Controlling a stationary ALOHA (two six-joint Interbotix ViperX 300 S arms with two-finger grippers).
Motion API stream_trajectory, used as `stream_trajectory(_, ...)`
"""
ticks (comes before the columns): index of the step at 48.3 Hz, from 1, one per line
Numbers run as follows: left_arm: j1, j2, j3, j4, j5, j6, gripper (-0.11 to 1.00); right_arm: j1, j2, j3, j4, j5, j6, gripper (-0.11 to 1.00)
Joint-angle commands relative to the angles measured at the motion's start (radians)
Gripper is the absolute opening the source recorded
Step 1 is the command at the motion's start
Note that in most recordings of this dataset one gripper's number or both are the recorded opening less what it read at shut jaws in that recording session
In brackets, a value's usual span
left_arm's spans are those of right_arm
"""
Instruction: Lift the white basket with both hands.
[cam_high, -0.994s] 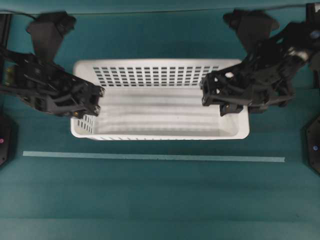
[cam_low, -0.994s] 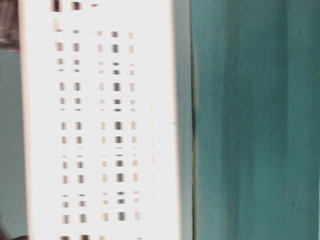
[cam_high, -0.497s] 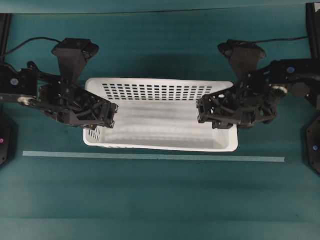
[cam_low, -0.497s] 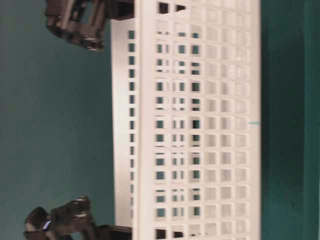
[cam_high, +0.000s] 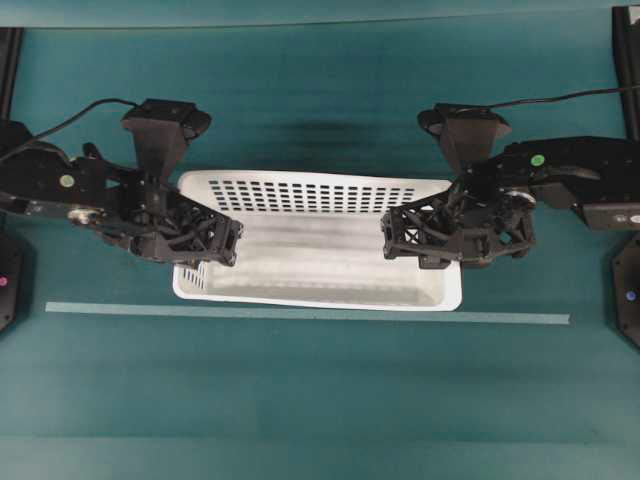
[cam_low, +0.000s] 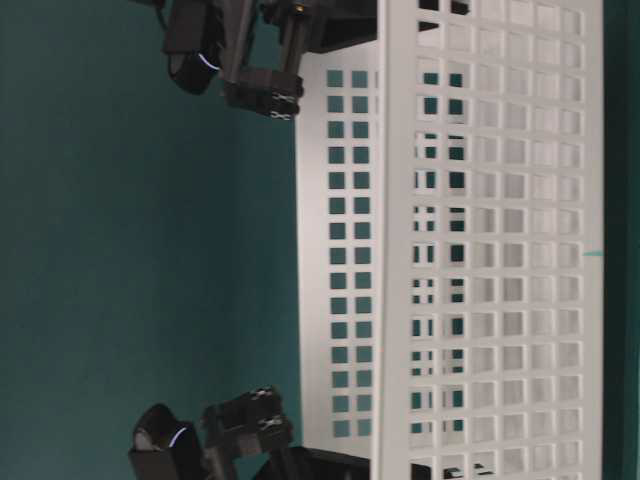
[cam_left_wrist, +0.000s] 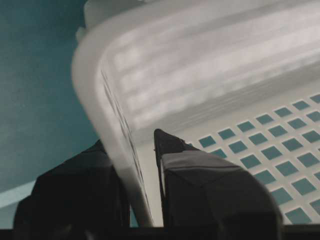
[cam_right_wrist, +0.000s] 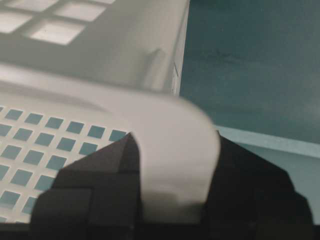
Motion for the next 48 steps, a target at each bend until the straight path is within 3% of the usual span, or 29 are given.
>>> stream_trajectory(1, -0.005, 0.026, -0.02, 0.011, -0.046, 0.009, 0.08, 0.031, 0.029, -0.012, 0.005, -0.048, -0.023, 0.18)
stream_trajectory(34, -0.012, 0.06, -0.015, 0.011, -0.084, -0.017, 0.05, 0.026, 0.051, 0.017, 0.005, -0.06, -0.026, 0.18)
stream_trajectory(48, -0.023, 0.066, -0.017, 0.011, -0.086, -0.058, 0.03, 0.025, 0.058, 0.032, 0.017, -0.074, -0.026, 0.18)
